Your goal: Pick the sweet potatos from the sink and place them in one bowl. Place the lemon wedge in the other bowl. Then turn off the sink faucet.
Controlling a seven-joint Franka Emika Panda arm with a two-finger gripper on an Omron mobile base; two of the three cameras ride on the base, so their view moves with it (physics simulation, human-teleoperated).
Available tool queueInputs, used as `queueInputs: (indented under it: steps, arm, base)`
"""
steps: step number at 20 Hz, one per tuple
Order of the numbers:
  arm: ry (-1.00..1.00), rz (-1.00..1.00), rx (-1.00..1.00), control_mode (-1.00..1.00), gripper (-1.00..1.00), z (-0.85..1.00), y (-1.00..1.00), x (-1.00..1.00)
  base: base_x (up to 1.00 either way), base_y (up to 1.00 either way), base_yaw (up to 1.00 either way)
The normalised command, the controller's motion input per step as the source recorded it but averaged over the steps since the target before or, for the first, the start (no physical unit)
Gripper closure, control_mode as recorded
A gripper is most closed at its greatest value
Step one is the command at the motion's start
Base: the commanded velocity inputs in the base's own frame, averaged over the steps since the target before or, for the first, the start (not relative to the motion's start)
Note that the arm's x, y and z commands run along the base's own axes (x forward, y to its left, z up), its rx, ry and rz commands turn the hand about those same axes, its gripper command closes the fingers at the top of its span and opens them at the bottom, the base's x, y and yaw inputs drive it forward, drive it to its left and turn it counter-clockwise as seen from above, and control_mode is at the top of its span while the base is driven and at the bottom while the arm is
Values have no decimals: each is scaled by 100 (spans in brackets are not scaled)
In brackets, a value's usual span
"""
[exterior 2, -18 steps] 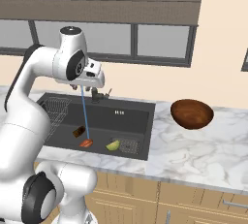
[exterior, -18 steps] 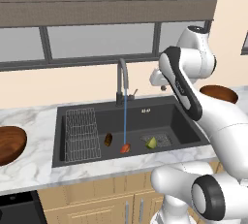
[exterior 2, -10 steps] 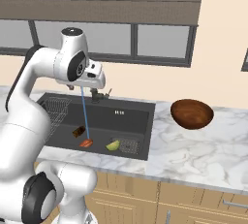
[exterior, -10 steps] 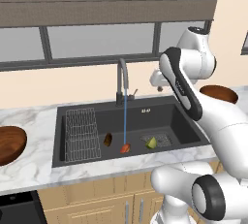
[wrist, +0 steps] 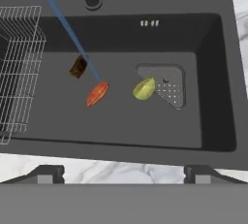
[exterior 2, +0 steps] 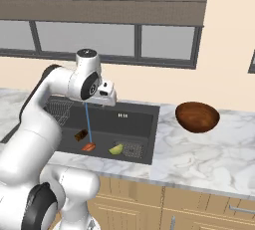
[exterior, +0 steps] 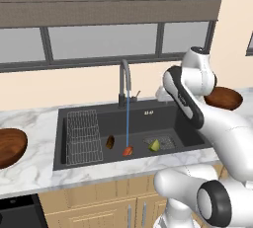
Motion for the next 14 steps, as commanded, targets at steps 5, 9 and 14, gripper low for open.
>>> queueInputs:
  steps: [5, 9, 14]
  arm:
    - [0, -6, 0, -100, -100, -100, -25, 9]
    - [0, -6, 3, -100, -100, -89, -9, 23]
    - [0, -1, 15, -100, -100, -85, -2, 47]
  base:
    - [0, 0, 0]
    - [0, 0, 0]
    - [0, 0, 0]
